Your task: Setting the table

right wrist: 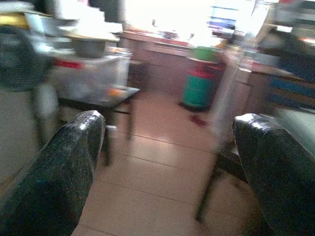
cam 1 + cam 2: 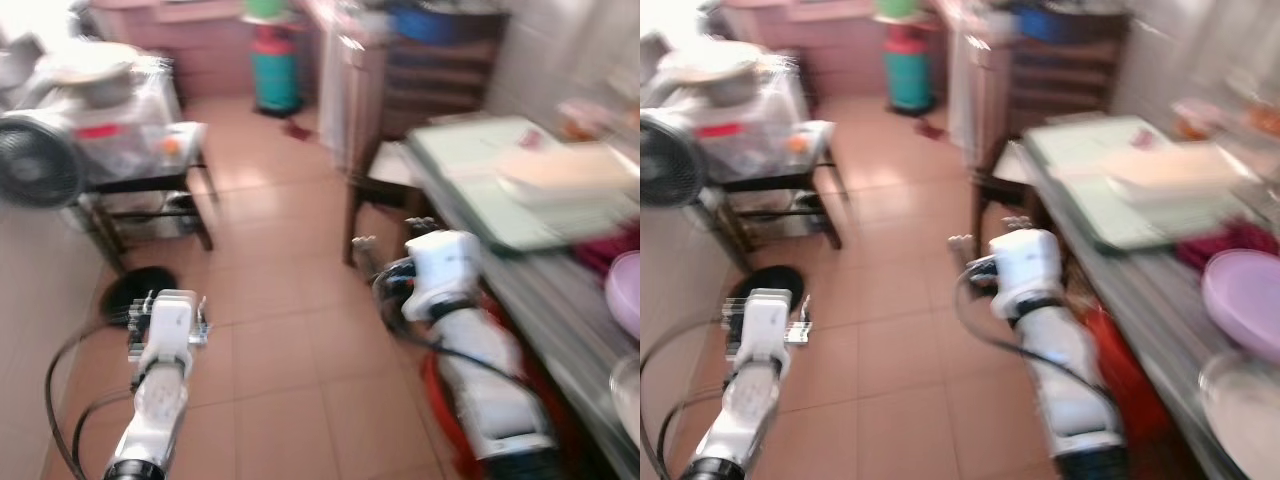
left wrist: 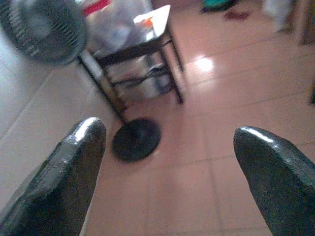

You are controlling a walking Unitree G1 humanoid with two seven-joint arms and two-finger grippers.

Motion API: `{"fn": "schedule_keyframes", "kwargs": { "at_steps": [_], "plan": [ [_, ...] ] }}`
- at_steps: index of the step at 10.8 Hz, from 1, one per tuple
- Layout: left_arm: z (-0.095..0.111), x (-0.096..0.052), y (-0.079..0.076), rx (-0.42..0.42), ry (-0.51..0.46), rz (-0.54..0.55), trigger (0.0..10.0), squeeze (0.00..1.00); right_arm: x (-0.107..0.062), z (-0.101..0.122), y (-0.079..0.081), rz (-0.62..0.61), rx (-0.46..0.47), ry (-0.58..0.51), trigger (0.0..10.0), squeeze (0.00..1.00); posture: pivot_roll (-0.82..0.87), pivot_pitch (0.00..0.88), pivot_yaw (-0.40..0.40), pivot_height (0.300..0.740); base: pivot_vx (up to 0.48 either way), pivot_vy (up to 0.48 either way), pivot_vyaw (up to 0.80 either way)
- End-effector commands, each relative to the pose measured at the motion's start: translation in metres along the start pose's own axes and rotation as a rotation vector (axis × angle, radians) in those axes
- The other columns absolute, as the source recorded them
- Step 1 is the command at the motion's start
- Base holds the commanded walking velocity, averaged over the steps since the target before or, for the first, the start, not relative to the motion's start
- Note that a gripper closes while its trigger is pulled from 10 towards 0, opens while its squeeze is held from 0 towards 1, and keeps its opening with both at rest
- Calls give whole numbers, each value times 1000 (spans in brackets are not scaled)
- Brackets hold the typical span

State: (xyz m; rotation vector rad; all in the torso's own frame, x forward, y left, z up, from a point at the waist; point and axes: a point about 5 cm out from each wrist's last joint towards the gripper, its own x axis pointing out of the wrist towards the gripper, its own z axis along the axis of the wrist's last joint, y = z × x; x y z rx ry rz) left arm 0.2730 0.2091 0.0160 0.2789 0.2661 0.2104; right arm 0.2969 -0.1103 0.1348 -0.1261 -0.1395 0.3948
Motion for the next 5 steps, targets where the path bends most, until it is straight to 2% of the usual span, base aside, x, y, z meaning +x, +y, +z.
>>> {"fn": "schedule_keyframes", "kwargs": {
  "at_steps": [1,2,3,4,5],
  "plan": [
    [-8,-2,-6,11,30,-17,10000,0,-3,-14,-4,-5,12,44,10000,945,-54,23,24,740,0,0,800],
    [-25,-9,-14,50,95,-90,10000,0,-5,-34,-6,-25,46,108,10000,945,-50,20,31,740,0,0,800],
    [-52,-22,-25,107,227,-219,10000,0,-14,-71,-9,-64,92,246,10000,875,-49,18,35,740,0,0,594],
    [-71,-34,-31,157,320,-311,10000,0,-25,-97,-13,-125,143,354,10000,275,-60,17,37,740,0,0,0],
    [-86,-45,-32,221,395,-370,10000,0,-37,-115,-14,-155,161,444,10000,0,-62,15,36,740,0,0,0]
  ]
}}
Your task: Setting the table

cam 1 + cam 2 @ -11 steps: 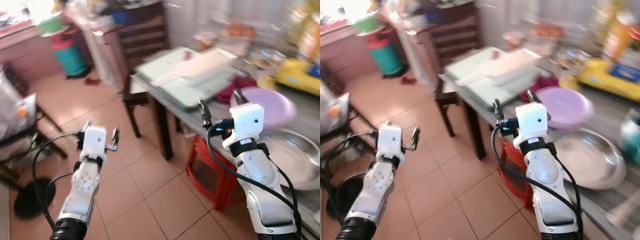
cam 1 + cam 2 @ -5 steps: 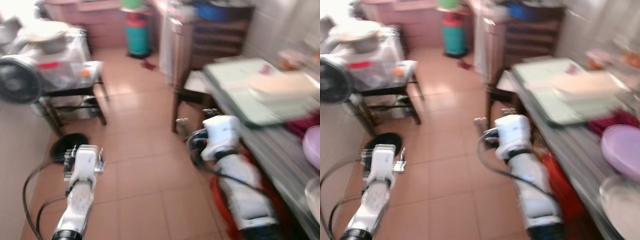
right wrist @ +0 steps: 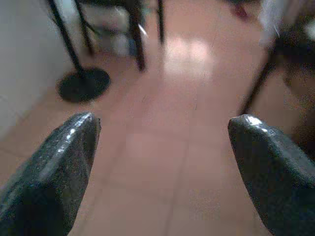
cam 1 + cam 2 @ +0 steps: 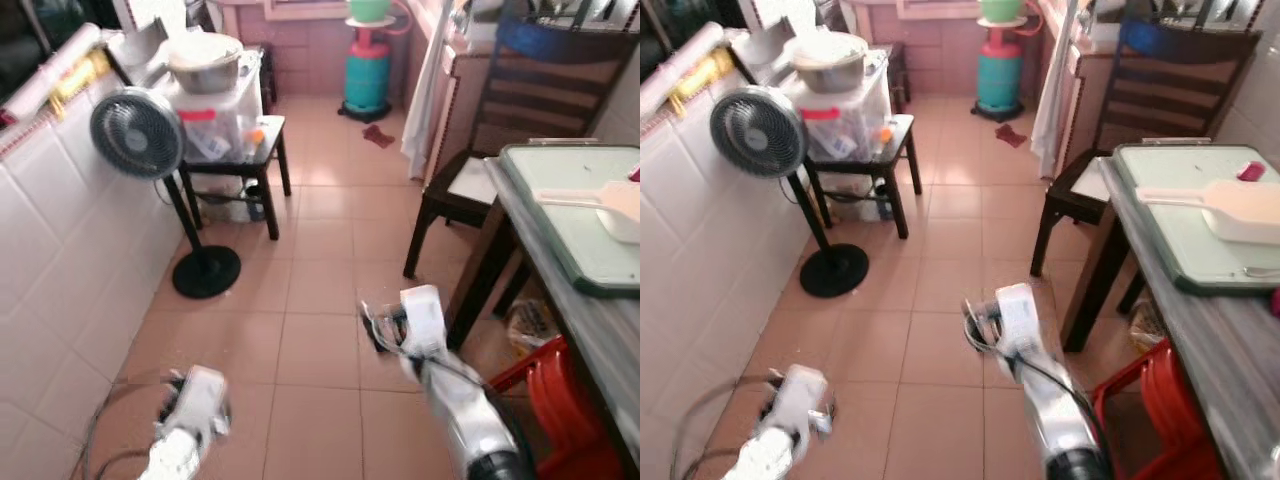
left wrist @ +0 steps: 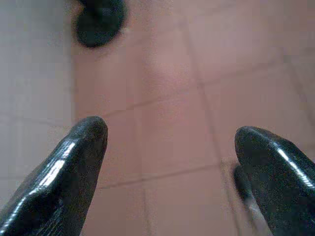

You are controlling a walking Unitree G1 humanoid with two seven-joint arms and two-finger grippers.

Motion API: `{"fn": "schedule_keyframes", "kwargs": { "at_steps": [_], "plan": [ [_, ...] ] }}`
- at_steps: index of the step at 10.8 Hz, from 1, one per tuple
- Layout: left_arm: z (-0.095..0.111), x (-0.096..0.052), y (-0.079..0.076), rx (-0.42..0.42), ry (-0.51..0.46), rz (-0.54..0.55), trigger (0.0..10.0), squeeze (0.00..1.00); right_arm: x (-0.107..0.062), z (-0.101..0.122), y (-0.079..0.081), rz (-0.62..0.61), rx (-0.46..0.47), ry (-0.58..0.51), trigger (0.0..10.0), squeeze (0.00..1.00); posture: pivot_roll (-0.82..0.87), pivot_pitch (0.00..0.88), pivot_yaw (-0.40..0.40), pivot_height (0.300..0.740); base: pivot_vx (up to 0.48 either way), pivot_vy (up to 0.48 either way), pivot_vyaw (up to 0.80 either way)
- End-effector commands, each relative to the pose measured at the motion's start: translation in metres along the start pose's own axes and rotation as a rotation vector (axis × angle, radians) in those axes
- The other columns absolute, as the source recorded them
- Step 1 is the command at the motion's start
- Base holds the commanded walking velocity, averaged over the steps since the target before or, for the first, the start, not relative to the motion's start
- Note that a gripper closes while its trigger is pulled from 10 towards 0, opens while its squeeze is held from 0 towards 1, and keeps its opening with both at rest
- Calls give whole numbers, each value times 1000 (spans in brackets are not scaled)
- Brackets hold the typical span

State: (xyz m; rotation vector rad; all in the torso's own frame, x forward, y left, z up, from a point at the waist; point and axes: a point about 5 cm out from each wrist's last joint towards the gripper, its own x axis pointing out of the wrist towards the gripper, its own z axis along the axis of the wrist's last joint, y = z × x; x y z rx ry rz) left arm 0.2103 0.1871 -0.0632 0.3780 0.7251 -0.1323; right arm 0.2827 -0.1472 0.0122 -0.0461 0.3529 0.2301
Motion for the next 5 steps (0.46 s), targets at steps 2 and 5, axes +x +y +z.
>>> {"fn": "schedule_keyframes", "kwargs": {
  "at_steps": [2,5],
  "plan": [
    [-14,-2,-15,37,101,-109,10000,0,-7,-36,-17,-129,99,159,10000,0,-89,5,55,740,0,0,0],
    [-18,-5,-29,84,123,-230,10000,0,-29,-75,-32,-256,171,346,10000,0,-114,3,63,740,0,0,0]
  ]
}}
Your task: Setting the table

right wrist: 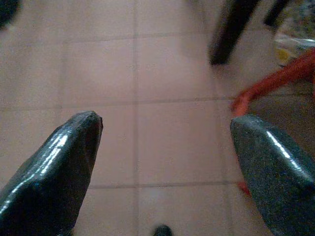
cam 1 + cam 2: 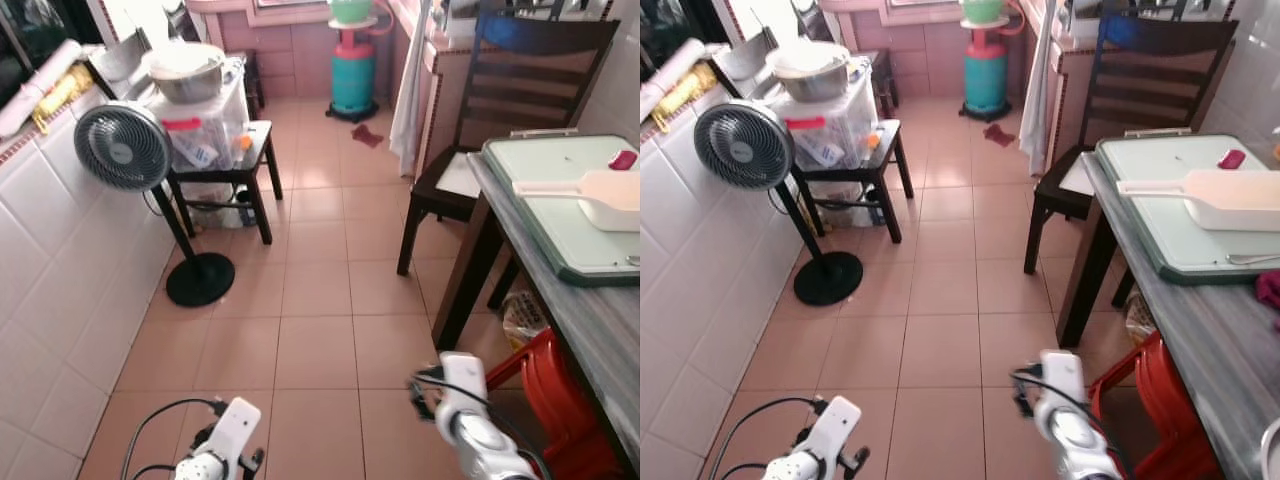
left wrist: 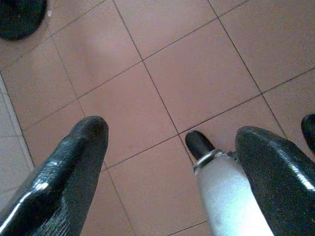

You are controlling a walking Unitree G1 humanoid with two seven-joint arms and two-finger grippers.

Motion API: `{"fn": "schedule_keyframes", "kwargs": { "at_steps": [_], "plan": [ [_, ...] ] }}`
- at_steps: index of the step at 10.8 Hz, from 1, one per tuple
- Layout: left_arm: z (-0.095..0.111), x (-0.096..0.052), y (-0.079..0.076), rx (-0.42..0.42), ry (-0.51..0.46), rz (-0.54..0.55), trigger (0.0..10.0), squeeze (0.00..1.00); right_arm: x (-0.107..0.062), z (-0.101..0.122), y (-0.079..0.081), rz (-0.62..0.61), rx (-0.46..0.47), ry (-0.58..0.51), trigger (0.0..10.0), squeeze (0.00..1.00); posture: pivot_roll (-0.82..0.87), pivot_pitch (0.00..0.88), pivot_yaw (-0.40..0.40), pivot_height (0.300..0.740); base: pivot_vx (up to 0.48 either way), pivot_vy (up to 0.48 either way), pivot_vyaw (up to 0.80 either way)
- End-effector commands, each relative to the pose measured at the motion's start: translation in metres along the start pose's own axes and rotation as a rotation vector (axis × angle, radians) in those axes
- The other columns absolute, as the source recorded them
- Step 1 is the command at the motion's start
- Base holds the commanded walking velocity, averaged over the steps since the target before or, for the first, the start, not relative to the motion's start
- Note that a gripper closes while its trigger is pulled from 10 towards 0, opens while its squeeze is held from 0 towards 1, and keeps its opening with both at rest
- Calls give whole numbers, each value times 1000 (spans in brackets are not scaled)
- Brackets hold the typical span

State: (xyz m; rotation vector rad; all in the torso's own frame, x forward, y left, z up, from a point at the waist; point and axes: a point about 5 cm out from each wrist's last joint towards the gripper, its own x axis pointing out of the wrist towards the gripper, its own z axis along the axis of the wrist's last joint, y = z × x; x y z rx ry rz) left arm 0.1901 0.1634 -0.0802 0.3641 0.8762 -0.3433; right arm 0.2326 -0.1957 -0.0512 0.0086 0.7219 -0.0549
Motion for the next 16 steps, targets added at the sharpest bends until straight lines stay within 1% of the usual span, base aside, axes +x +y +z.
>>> {"fn": "schedule_keyframes", "kwargs": {
  "at_steps": [1,2,3,4,5,7,8,9,10,11,12,13,15,16],
  "plan": [
    [-6,-2,12,-74,29,39,10000,0,-1,-5,2,21,-40,18,10000,0,-74,0,2,740,0,0,0],
    [-8,-3,15,-93,35,72,10000,0,-2,-11,4,30,-83,45,10000,0,-63,0,-25,740,0,0,0],
    [-17,-5,18,-227,60,151,10000,0,-7,-30,7,84,-225,144,10000,0,-61,0,-41,740,0,0,0],
    [-22,-6,11,-208,82,114,10000,0,-9,-37,10,115,-295,166,10000,0,-64,0,-48,740,0,0,0],
    [-25,-6,3,-146,93,70,10000,0,-10,-39,9,112,-285,173,10000,0,-50,0,-55,740,0,0,0],
    [-32,-8,2,-120,112,80,10000,0,-10,-42,8,94,-241,201,10000,0,-47,0,-27,740,0,0,0],
    [-33,-8,1,-79,118,70,10000,0,-11,-44,11,91,-223,203,10000,0,-53,0,-8,740,0,0,0],
    [-33,-8,1,-78,124,61,10000,0,-11,-47,13,89,-210,209,10000,0,-58,0,-1,740,0,0,0],
    [-26,-6,4,-71,124,79,10000,0,-14,-54,15,91,-215,224,10000,0,-59,0,2,740,0,0,0],
    [-26,-6,4,-80,122,86,10000,0,-16,-58,13,87,-218,235,10000,0,-62,0,1,740,0,0,0],
    [-33,-8,0,-87,134,87,10000,0,-17,-61,10,80,-231,247,10000,0,-66,0,-1,740,0,0,0],
    [-33,-8,1,-85,142,79,10000,0,-18,-63,9,77,-255,255,10000,0,-72,0,-1,740,0,0,0],
    [-39,-10,0,-59,160,62,10000,0,-17,-60,10,73,-243,244,10000,0,-78,0,5,740,0,311,0],
    [-44,-12,2,-52,170,63,10000,0,-17,-61,10,74,-239,244,10000,0,-77,0,7,740,0,371,0]
  ]
}}
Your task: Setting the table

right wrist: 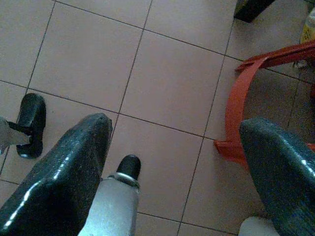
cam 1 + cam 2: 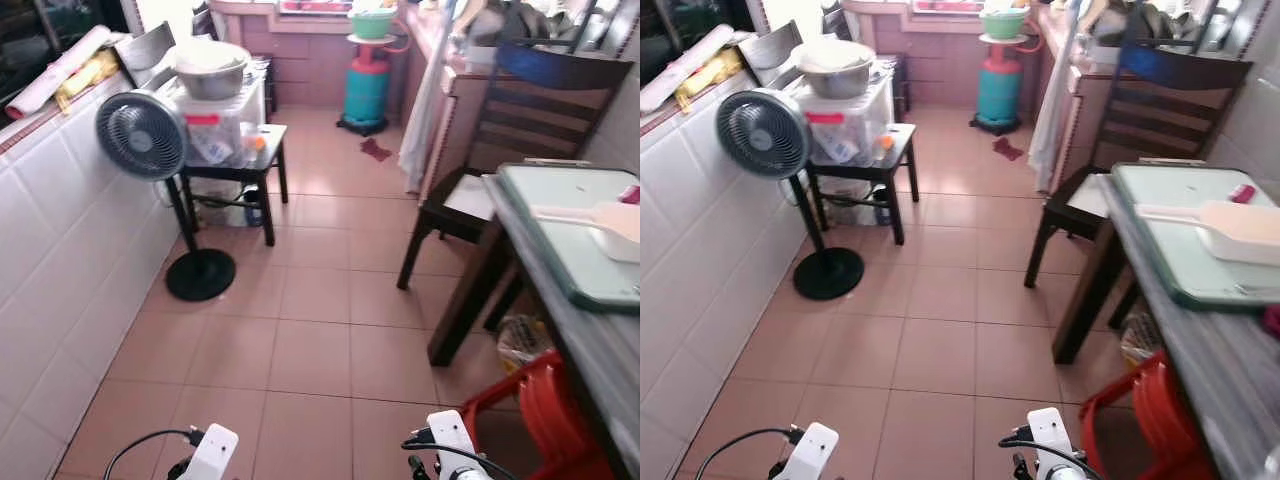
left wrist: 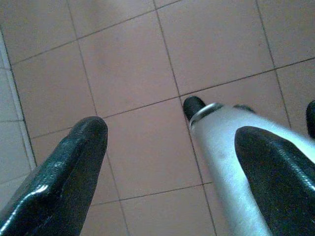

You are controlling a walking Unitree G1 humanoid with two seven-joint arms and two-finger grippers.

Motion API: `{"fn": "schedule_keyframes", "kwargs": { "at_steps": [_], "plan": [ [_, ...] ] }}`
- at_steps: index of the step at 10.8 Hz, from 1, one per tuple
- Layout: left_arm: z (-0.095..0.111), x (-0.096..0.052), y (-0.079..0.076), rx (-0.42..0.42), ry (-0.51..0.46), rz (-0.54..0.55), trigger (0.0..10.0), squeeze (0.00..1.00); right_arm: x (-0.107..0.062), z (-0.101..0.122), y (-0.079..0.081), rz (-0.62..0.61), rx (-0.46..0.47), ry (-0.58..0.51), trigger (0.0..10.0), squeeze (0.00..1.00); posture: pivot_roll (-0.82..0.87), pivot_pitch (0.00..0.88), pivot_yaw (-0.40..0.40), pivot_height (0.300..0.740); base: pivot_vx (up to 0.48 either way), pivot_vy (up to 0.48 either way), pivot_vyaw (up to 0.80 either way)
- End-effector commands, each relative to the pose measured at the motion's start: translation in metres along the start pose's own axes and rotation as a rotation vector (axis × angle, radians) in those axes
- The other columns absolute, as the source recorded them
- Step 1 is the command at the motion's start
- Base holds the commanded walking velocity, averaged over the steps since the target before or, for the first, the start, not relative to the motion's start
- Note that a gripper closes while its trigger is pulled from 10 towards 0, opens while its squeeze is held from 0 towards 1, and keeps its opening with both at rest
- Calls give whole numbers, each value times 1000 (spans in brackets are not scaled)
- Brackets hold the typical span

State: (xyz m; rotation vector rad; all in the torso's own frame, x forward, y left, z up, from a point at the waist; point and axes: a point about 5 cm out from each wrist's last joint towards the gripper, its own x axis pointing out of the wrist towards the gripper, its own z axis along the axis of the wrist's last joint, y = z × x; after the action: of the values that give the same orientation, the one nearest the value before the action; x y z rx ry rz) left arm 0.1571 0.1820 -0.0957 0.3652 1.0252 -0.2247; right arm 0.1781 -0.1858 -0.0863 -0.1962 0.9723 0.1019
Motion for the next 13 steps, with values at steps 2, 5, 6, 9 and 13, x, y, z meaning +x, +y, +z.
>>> {"fn": "schedule_keyframes", "kwargs": {
  "at_steps": [2,5,6,9,13],
  "plan": [
    [0,0,1,26,9,0,10000,0,1,2,2,9,8,-2,10000,0,-73,0,13,740,0,379,0],
    [0,0,-1,54,7,-8,10000,0,0,1,0,5,5,3,10000,0,-75,0,21,740,0,381,0],
    [0,0,-1,58,6,-9,10000,0,0,1,-1,4,2,3,10000,0,-76,0,22,740,0,382,0],
    [-2,0,-1,68,6,-12,10000,0,0,2,-2,4,-4,-1,10000,0,-76,0,19,740,0,381,0],
    [-3,-1,1,91,-5,-18,10000,0,0,4,-1,15,-33,-17,10000,0,-69,0,16,740,0,284,0]
  ]
}}
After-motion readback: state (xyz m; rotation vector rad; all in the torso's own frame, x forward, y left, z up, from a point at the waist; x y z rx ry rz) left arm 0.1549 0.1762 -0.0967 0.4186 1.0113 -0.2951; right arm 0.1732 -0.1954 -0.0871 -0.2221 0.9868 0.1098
